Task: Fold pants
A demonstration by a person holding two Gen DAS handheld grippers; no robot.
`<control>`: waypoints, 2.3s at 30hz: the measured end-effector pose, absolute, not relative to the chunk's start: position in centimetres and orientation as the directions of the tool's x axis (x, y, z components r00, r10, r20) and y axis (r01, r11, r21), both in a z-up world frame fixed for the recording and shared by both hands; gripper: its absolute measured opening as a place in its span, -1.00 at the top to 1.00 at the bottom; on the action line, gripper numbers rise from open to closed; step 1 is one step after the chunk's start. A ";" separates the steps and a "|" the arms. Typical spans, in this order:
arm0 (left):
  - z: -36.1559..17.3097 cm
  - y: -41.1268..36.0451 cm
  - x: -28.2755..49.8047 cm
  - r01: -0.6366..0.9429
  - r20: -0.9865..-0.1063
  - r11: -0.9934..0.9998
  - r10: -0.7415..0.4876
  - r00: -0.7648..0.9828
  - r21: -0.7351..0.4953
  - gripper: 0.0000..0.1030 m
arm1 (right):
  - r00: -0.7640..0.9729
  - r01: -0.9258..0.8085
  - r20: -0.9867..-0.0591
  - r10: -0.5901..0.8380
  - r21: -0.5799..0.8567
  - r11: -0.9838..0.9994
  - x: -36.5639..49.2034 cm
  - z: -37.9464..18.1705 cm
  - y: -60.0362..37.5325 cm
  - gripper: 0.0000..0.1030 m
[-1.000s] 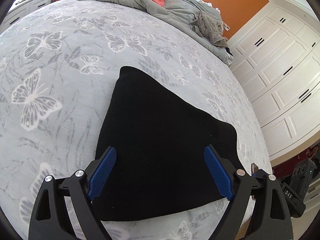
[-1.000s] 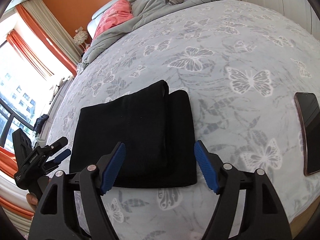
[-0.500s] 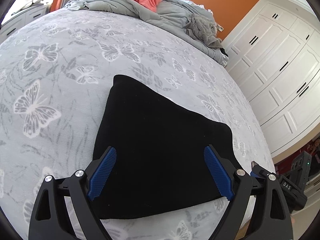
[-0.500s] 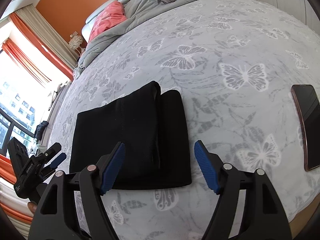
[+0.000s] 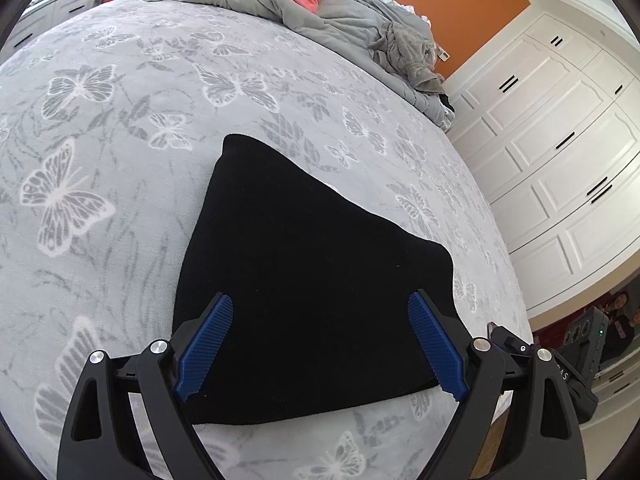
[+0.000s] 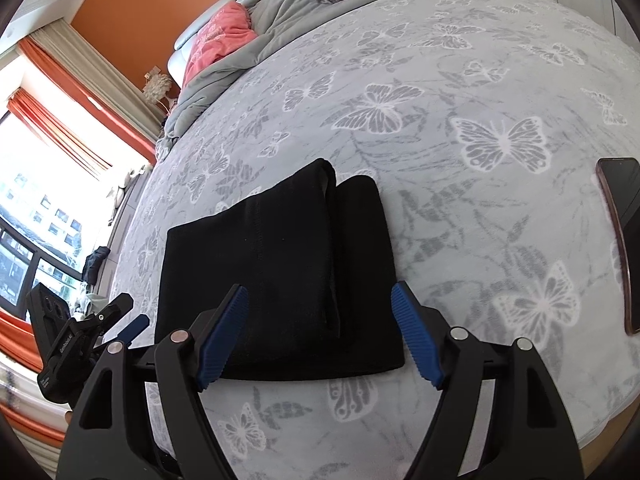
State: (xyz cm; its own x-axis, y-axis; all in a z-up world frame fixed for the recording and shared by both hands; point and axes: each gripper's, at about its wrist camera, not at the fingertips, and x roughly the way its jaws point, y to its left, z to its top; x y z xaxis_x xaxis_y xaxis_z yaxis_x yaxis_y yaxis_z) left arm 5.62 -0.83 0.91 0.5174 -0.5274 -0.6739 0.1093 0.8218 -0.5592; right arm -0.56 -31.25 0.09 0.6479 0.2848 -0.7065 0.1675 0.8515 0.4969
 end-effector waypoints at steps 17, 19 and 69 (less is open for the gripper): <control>0.2 -1.7 5.4 0.128 -0.733 0.905 -0.405 0.547 -0.405 -0.69 | 0.660 0.198 -0.743 0.109 0.312 0.929 0.1 0.1 -30.2 -0.41; 0.2 -1.1 5.3 0.118 -0.744 0.932 -0.347 0.571 -0.343 -0.69 | 0.672 0.179 -0.737 0.074 0.259 0.949 -0.1 0.2 -29.7 -0.41; -2.9 -0.8 7.7 0.130 -0.764 0.870 -0.481 0.430 -0.475 0.40 | 0.601 0.098 -0.753 0.268 0.402 0.910 0.3 -1.2 -26.8 0.35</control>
State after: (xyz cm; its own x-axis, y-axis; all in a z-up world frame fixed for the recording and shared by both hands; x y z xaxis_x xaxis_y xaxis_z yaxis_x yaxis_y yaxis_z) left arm 7.72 -0.76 -2.87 0.4305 -0.4808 -0.7639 0.1297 0.8705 -0.4748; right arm 0.30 -26.76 -1.19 0.6009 0.2683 -0.7530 0.0979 0.9102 0.4024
